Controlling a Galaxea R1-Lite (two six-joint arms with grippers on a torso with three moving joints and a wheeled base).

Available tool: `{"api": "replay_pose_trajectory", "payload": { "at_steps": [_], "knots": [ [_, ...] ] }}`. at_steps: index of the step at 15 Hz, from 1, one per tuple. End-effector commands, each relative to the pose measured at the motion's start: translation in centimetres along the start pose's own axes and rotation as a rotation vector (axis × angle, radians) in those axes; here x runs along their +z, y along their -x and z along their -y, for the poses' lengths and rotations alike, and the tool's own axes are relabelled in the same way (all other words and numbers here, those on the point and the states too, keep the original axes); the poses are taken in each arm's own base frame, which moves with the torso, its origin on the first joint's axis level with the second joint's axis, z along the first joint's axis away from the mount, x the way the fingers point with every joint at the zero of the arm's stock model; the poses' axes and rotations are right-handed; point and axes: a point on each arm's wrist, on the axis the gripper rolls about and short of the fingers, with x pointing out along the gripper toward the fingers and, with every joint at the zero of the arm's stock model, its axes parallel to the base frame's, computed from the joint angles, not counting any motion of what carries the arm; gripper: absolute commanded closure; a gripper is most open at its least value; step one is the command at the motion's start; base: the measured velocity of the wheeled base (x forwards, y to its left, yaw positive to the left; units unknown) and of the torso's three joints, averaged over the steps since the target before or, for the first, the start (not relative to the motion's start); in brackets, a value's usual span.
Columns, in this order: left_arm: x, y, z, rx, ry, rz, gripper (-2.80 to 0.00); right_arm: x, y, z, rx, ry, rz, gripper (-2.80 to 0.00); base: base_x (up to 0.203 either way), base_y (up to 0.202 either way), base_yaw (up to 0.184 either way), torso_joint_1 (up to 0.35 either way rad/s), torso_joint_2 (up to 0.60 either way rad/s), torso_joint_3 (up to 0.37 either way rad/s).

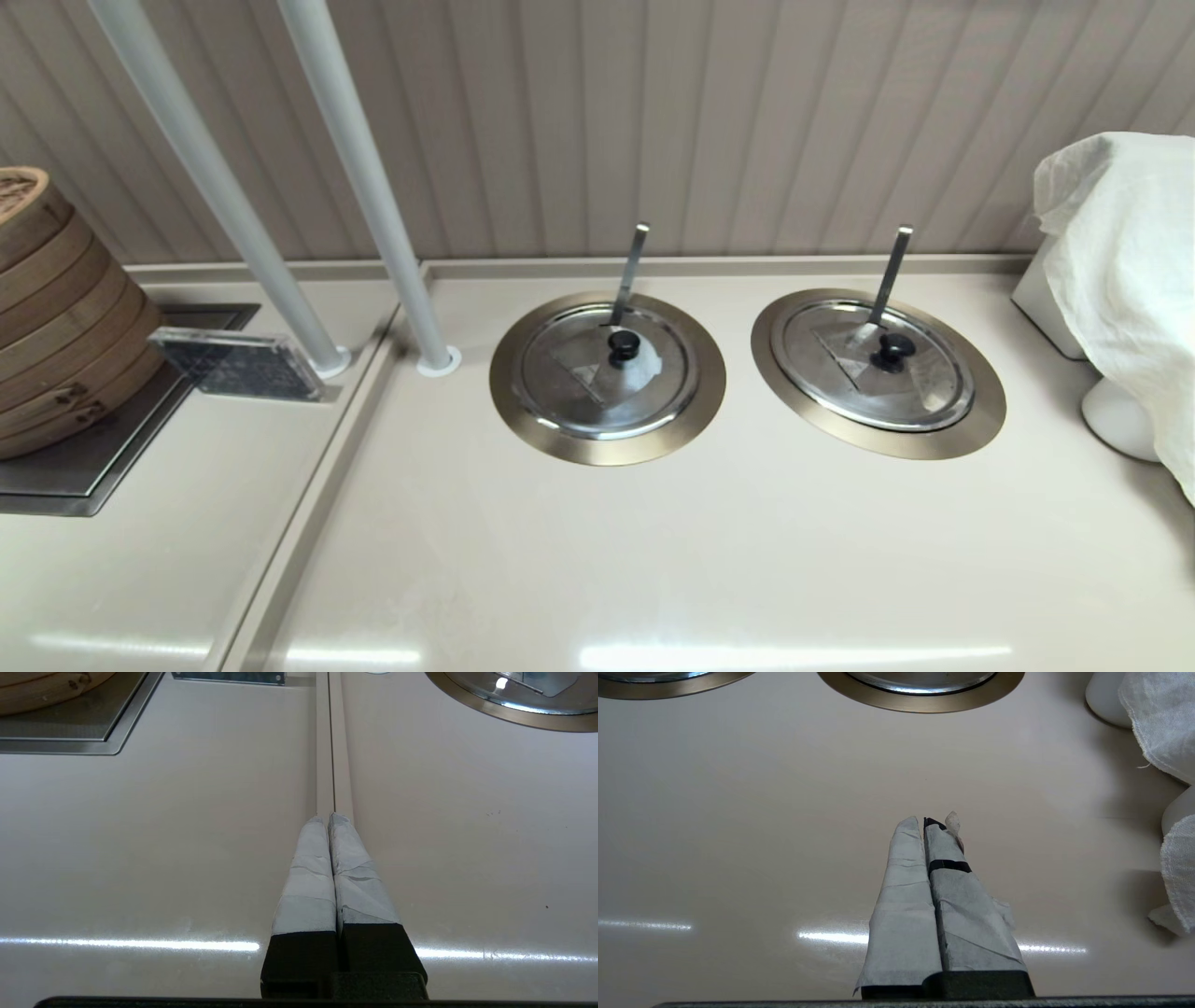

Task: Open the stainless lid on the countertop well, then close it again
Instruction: Open the lid

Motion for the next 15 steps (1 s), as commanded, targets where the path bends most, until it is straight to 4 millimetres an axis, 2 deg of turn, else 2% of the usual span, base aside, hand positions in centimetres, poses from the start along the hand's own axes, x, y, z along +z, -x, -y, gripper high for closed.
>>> {"api": "replay_pose_trajectory", "payload": {
  "at_steps": [1,6,7,9,10,12,15],
  "knots": [
    [0.0,0.0,0.0,0.001,0.0,0.0,0.0,0.0,0.0,0.0,0.002,0.001,-0.003,0.0,0.0,0.0,0.0,0.0,0.0,0.0],
    [0.0,0.0,0.0,0.001,0.0,0.0,0.0,0.1,0.0,0.0,-0.001,-0.023,0.004,0.0,0.0,0.0,0.0,0.0,0.0,0.0],
    [0.0,0.0,0.0,0.0,0.0,0.0,0.0,0.9,0.2,0.1,-0.001,-0.029,0.026,0.0,0.0,0.0,0.0,0.0,0.0,0.0],
    [0.0,0.0,0.0,0.0,0.0,0.0,0.0,4.8,0.7,0.3,-0.002,-0.054,0.05,0.0,0.0,0.0,0.0,0.0,0.0,0.0],
    [0.0,0.0,0.0,0.0,0.0,0.0,0.0,6.8,0.2,0.4,-0.004,-0.065,0.012,0.0,0.0,0.0,0.0,0.0,0.0,0.0],
    [0.0,0.0,0.0,0.001,0.0,0.0,0.0,10.4,-2.6,0.8,-0.019,-0.087,-0.122,0.0,0.0,0.0,0.0,0.0,0.0,0.0],
    [0.0,0.0,0.0,0.001,0.0,0.0,0.0,13.6,-9.2,1.6,-0.042,-0.133,-0.341,0.0,0.0,0.0,0.0,0.0,0.0,0.0]
  ]
}}
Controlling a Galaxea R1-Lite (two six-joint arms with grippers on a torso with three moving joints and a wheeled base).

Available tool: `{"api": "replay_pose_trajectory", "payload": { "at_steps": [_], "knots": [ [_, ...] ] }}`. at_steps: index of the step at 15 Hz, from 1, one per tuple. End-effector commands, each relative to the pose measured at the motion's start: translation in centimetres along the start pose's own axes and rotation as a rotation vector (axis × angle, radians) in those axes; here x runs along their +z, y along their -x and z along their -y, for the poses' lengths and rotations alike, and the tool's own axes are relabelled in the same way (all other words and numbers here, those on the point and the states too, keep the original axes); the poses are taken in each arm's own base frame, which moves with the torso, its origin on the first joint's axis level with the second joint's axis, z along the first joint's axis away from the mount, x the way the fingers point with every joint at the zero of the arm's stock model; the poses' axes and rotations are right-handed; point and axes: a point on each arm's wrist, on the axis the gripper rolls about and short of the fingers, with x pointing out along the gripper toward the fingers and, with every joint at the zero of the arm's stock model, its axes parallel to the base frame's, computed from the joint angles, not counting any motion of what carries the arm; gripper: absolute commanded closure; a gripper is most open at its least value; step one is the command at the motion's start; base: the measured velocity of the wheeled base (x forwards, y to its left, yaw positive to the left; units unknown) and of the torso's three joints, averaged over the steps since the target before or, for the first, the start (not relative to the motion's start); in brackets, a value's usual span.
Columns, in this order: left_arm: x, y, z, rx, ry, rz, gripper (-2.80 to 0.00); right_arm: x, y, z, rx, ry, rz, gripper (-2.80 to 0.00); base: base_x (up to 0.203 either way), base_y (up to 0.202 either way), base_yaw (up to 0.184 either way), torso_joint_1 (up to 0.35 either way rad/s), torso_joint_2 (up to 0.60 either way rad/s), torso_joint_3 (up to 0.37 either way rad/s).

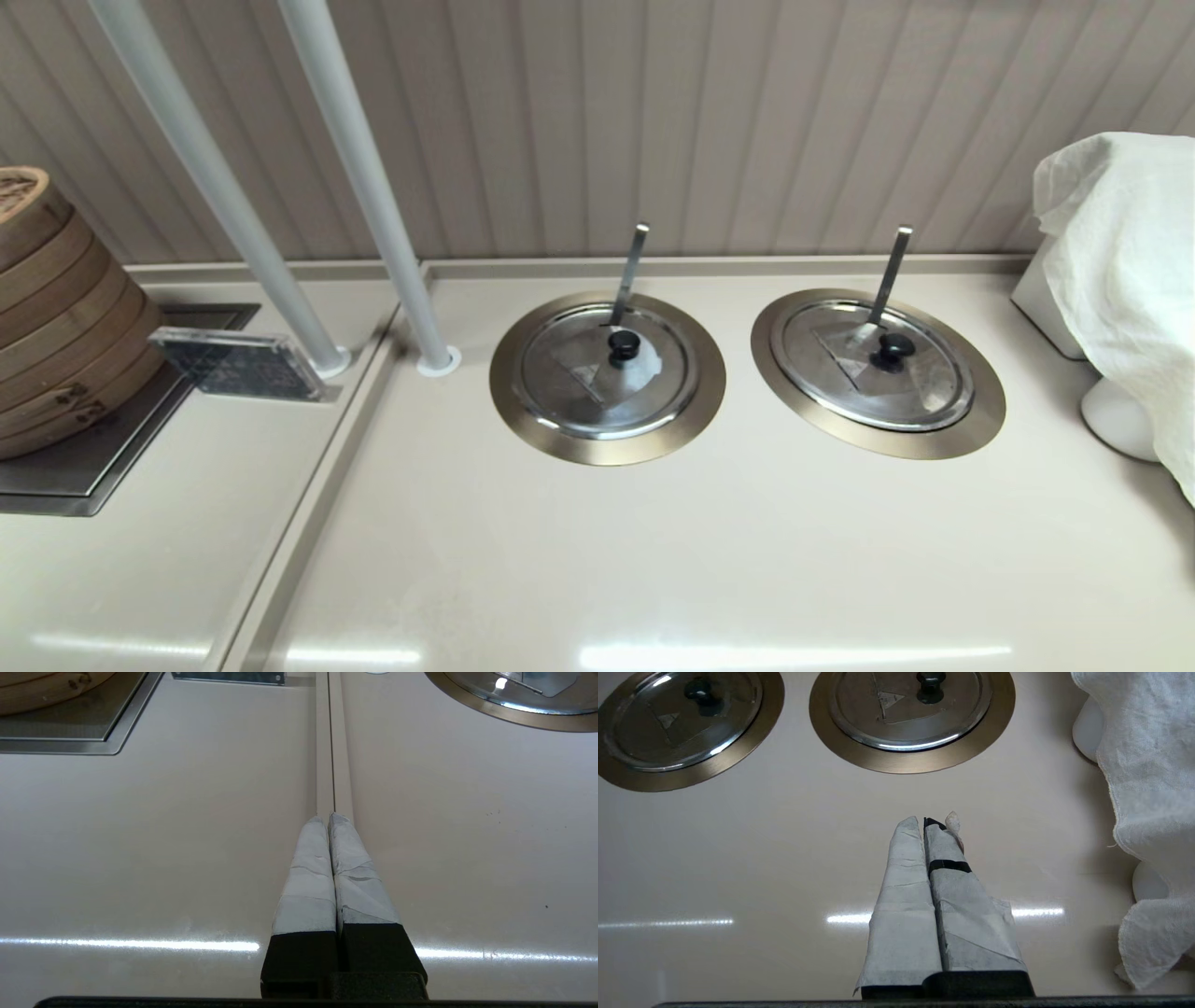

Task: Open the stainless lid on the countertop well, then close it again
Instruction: Open the lid

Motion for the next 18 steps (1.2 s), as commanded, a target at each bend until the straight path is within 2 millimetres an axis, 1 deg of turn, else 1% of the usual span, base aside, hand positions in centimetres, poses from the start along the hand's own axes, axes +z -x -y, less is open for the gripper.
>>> {"api": "replay_pose_trajectory", "payload": {
  "at_steps": [1,2,3,4,6,10,12,13,14,15,17,18],
  "knots": [
    [0.0,0.0,0.0,0.002,0.0,0.0,0.0,2.3,-7.5,0.3,-0.034,-0.024,-0.245,0.0,0.0,0.0,0.0,0.0,0.0,0.0],
    [0.0,0.0,0.0,0.002,0.0,0.0,0.0,3.0,-10.0,0.5,-0.053,-0.03,-0.265,0.0,0.0,0.0,0.0,0.0,0.0,0.0],
    [0.0,0.0,0.0,0.002,0.0,0.0,0.0,3.7,-12.6,0.8,-0.073,-0.031,-0.243,0.0,0.0,0.0,0.0,0.0,0.0,0.0],
    [0.0,0.0,0.0,0.002,0.0,0.0,0.0,4.5,-15.0,1.0,-0.091,-0.027,-0.176,0.0,0.0,0.0,0.0,0.0,0.0,0.0],
    [0.0,0.0,0.0,0.002,0.0,0.0,0.0,5.4,-18.8,1.2,-0.124,0.001,-0.073,0.0,0.0,0.0,0.0,0.0,0.0,0.0],
    [0.0,0.0,0.0,0.001,0.0,0.0,0.0,4.9,-26.1,1.3,-0.143,0.017,-0.016,0.0,0.0,0.0,0.0,0.0,0.0,0.0],
    [0.0,0.0,0.0,0.002,0.0,0.0,0.0,4.4,-28.8,0.5,-0.136,0.021,-0.012,0.0,0.0,0.0,0.0,0.0,0.0,0.0],
    [0.0,0.0,0.0,0.002,0.0,0.0,0.0,4.0,-29.6,0.1,-0.153,0.022,-0.017,0.0,0.0,0.0,0.0,0.0,0.0,0.0],
    [0.0,0.0,0.0,0.002,0.0,0.0,0.0,3.7,-30.2,-0.1,-0.179,0.017,-0.003,-2.61,0.0,0.0,0.0,0.0,0.0,0.0],
    [0.0,0.0,0.0,0.002,0.0,0.0,0.0,3.0,-30.1,-0.2,-0.186,0.02,-0.013,-2.8,0.0,0.0,0.0,0.0,0.0,0.0],
    [0.0,0.0,0.0,0.002,0.0,0.0,0.0,1.8,-30.0,-0.1,-0.194,0.021,-0.004,-2.8,0.0,0.0,0.0,0.0,0.0,0.0],
    [0.0,0.0,0.0,0.002,0.0,0.0,0.0,0.9,-30.5,0.0,-0.204,0.02,-0.009,-2.8,0.0,0.0,0.0,0.0,0.0,0.0]
  ]
}}
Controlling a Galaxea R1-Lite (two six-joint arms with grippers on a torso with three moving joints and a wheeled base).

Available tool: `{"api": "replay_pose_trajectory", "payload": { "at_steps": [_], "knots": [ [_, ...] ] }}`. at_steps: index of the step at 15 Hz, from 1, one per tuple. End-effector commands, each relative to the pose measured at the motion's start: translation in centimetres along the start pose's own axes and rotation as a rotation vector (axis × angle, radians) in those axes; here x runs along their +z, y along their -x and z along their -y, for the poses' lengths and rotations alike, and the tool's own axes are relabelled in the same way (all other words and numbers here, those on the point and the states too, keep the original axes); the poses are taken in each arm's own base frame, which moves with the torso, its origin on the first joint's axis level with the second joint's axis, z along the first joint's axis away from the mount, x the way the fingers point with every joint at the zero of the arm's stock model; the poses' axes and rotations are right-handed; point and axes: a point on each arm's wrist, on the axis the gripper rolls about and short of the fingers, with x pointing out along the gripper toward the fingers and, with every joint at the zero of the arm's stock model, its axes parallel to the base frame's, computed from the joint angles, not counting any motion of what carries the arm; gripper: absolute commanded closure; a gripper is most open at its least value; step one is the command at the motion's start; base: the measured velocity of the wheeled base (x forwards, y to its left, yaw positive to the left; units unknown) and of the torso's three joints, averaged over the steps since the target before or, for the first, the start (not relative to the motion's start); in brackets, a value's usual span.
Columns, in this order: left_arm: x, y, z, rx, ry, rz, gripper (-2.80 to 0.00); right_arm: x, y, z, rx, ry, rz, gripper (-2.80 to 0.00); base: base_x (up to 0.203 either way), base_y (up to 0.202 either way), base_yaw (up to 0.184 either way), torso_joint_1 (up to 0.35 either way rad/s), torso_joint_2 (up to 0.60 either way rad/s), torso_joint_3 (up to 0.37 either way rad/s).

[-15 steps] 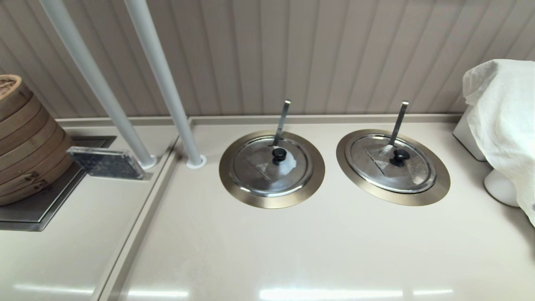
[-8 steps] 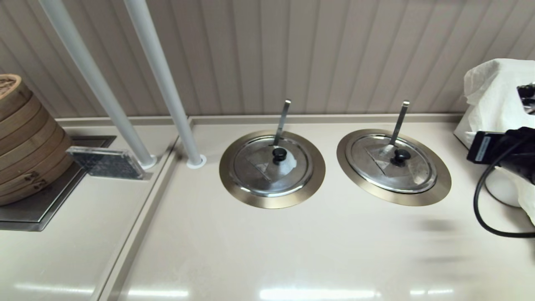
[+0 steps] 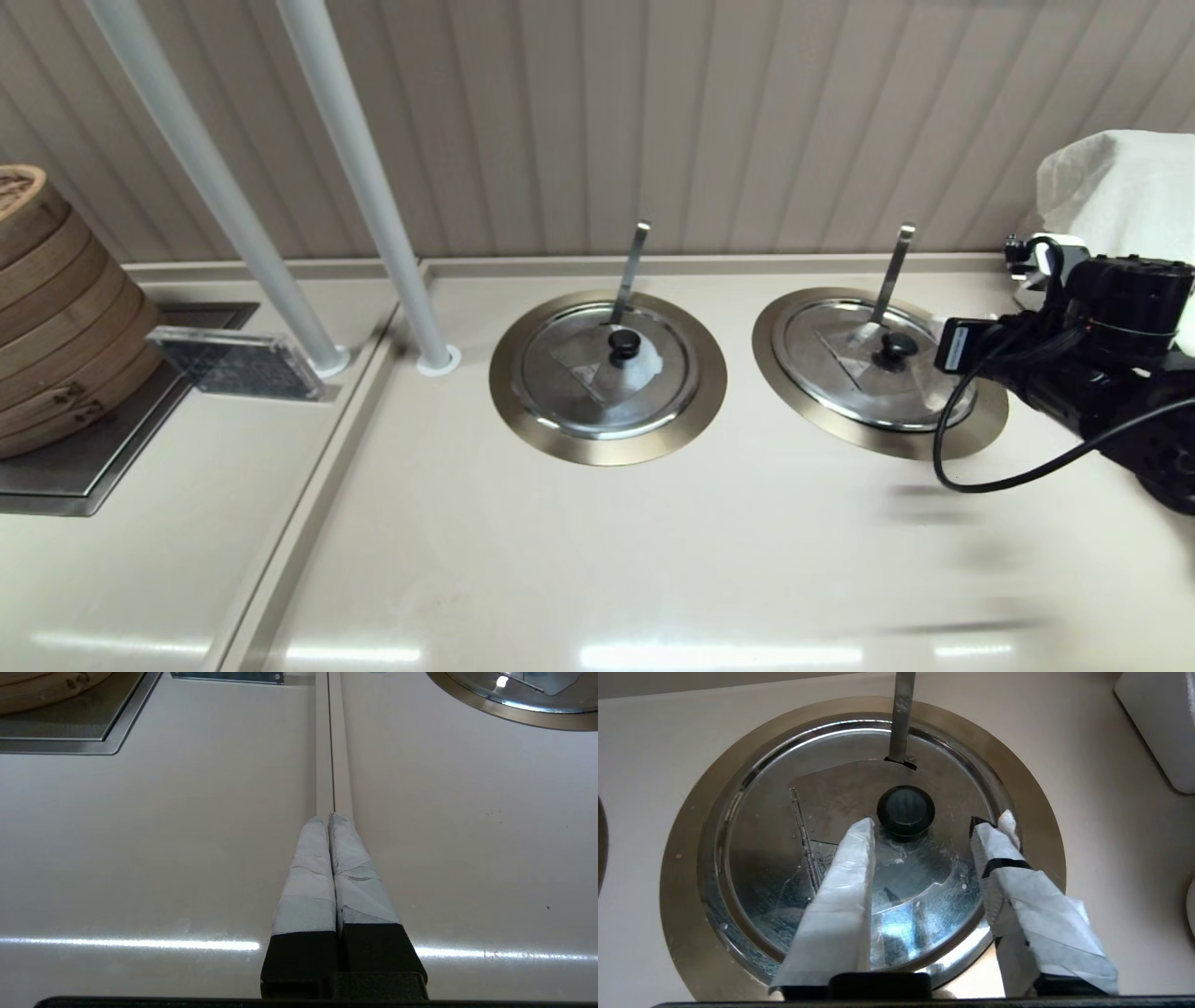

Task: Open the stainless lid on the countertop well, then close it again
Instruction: Open the lid

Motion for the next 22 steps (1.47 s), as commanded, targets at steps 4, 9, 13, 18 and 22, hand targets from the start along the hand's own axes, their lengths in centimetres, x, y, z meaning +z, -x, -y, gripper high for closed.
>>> {"api": "replay_pose_trajectory", "payload": {
  "at_steps": [4,9,13,18,22],
  "knots": [
    [0.0,0.0,0.0,0.001,0.0,0.0,0.0,-4.4,-4.3,0.3,-0.043,-0.03,0.087,-2.8,0.0,0.0,0.0,0.0,0.0,0.0],
    [0.0,0.0,0.0,0.001,0.0,0.0,0.0,-3.5,-6.5,0.7,-0.031,-0.162,0.153,-2.8,0.0,0.0,0.0,0.0,0.0,0.0],
    [0.0,0.0,0.0,0.001,0.0,0.0,0.0,-3.3,-7.8,0.5,-0.006,-0.205,0.113,-2.8,0.0,0.0,0.0,0.0,0.0,0.0],
    [0.0,0.0,0.0,0.001,0.0,0.0,0.0,-3.9,-8.5,0.1,0.014,-0.228,0.054,-2.8,0.0,0.0,0.0,0.0,0.0,0.0],
    [0.0,0.0,0.0,0.001,0.0,0.0,0.0,-4.6,-8.7,-0.2,0.019,-0.226,0.035,-2.8,0.0,0.0,0.0,0.0,0.0,0.0]
  ]
}}
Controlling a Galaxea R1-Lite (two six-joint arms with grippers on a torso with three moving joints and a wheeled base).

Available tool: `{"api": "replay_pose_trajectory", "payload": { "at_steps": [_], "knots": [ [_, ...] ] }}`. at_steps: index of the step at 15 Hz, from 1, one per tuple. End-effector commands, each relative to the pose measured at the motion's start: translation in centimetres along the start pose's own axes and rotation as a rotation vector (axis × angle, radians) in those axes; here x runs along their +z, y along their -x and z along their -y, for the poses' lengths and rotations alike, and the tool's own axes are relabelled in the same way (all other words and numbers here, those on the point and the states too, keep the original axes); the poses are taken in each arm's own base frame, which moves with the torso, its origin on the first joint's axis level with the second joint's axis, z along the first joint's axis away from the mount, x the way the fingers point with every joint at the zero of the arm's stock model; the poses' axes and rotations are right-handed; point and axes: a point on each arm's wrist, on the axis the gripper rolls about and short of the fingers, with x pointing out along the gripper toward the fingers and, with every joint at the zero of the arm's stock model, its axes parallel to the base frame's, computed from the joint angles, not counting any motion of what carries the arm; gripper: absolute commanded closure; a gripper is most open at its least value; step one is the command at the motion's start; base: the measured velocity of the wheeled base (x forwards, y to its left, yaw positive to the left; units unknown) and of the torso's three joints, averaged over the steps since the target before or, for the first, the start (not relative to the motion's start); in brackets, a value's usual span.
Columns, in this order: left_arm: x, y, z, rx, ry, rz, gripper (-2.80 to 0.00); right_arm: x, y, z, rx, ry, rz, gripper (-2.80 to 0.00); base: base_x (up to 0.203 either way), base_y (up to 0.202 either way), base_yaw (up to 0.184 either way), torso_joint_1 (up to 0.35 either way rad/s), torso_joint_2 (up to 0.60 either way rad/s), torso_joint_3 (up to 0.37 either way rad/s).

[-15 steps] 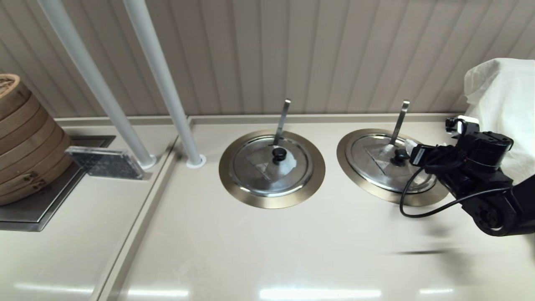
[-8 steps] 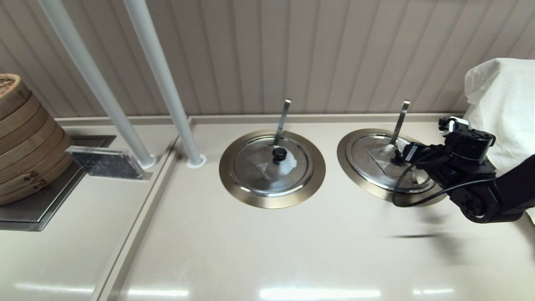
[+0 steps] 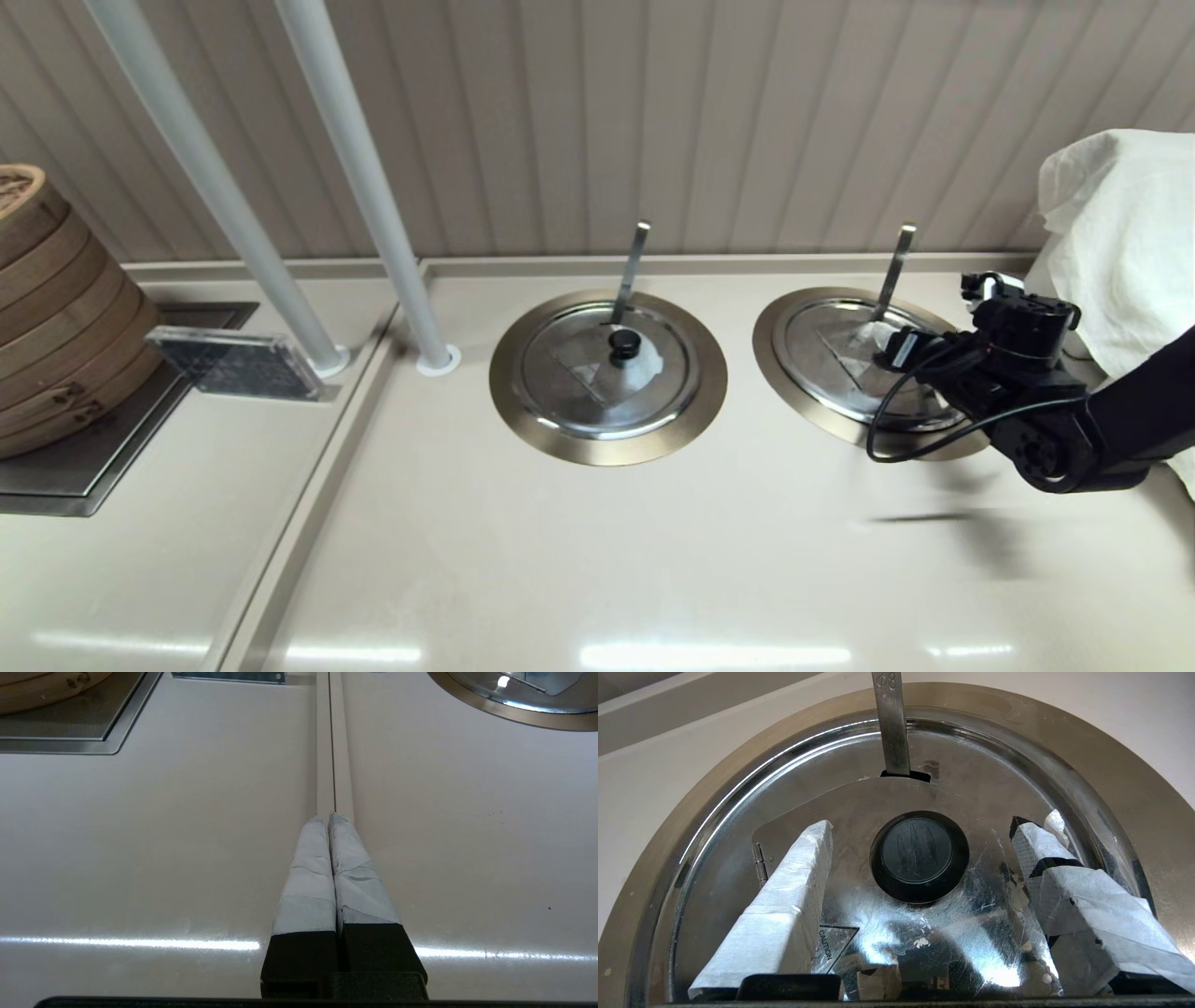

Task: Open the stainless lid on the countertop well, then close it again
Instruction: Open the lid

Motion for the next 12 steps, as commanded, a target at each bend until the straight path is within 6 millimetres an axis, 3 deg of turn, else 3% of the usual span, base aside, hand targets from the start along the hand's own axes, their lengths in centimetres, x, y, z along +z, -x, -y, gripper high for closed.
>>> {"api": "replay_pose_trajectory", "payload": {
  "at_steps": [1,12],
  "knots": [
    [0.0,0.0,0.0,0.0,0.001,0.0,0.0,-0.3,0.0,-0.2,0.006,0.0,-0.004,-2.8,0.0,0.0,0.0,0.0,0.0,0.0],
    [0.0,0.0,0.0,0.0,0.001,0.0,0.0,-1.0,-0.5,-1.8,0.043,0.005,-0.011,-2.8,0.0,0.0,0.0,0.0,0.0,0.0]
  ]
}}
